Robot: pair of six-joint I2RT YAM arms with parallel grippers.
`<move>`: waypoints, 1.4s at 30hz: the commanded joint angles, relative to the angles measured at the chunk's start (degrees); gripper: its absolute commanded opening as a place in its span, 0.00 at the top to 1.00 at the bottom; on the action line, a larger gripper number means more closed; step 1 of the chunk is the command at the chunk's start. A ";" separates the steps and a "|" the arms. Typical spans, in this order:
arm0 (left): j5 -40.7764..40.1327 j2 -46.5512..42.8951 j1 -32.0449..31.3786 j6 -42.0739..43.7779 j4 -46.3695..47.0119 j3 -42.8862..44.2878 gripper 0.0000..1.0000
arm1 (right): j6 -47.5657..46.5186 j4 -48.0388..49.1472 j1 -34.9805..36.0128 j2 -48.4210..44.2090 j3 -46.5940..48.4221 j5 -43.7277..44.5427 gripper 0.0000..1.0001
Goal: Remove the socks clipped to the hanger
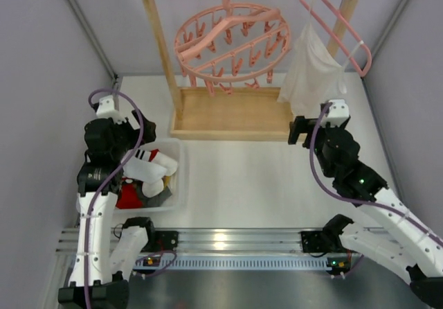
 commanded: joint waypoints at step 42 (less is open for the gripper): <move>-13.12 -19.77 -22.07 5.59 -16.15 3.56 0.02 | -2.66 -33.96 -4.81 -27.19 7.01 2.94 0.01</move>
